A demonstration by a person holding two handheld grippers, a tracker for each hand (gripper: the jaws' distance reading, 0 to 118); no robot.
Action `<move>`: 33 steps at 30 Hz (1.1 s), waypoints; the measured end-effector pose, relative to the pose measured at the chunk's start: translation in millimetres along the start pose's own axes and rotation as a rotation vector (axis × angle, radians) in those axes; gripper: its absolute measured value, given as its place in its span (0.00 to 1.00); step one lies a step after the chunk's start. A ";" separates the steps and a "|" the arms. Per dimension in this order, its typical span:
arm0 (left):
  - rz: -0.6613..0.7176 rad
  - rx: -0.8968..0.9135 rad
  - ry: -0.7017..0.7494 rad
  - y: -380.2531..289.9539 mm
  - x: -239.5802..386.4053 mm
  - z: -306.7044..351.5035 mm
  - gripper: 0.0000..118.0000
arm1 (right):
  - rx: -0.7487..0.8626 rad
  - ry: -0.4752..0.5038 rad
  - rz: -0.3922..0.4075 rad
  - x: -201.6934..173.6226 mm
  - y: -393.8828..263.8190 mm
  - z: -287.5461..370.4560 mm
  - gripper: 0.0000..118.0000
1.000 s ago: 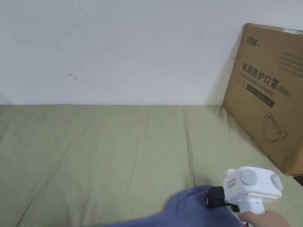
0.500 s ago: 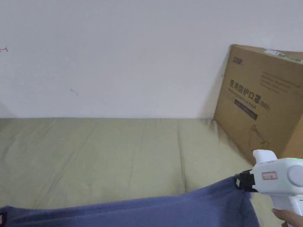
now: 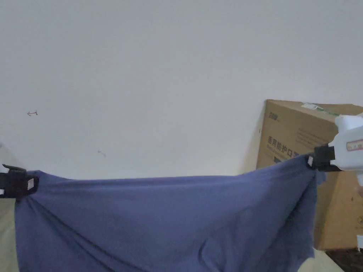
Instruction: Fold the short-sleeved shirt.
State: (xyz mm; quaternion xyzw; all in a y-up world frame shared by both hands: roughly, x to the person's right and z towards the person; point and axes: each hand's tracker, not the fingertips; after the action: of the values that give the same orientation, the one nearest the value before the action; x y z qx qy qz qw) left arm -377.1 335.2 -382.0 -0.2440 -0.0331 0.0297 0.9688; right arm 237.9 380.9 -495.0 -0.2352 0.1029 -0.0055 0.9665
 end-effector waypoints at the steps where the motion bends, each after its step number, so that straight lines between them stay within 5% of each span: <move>1: -0.029 0.007 0.022 10.0 0.7 2.2 0.00 | 0.013 -0.001 0.008 -2.4 11.6 -1.6 0.00; 17: 0.027 0.093 0.130 127.1 -19.7 -72.5 0.00 | 0.186 -0.133 0.064 -59.5 176.0 -83.1 0.00; 27: 0.213 0.255 0.097 163.6 -51.6 -138.0 0.00 | 0.293 -0.163 0.060 -68.7 225.4 -141.4 0.00; 33: 0.187 0.252 0.130 164.8 -55.9 -166.2 0.00 | 0.298 -0.154 0.081 -64.4 228.5 -177.9 0.00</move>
State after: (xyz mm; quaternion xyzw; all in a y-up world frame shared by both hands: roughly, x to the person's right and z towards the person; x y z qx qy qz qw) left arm -426.6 397.7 -609.0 -0.1241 0.0566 0.1079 0.9848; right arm 130.3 507.3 -741.0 -0.0847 0.0360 0.0362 0.9951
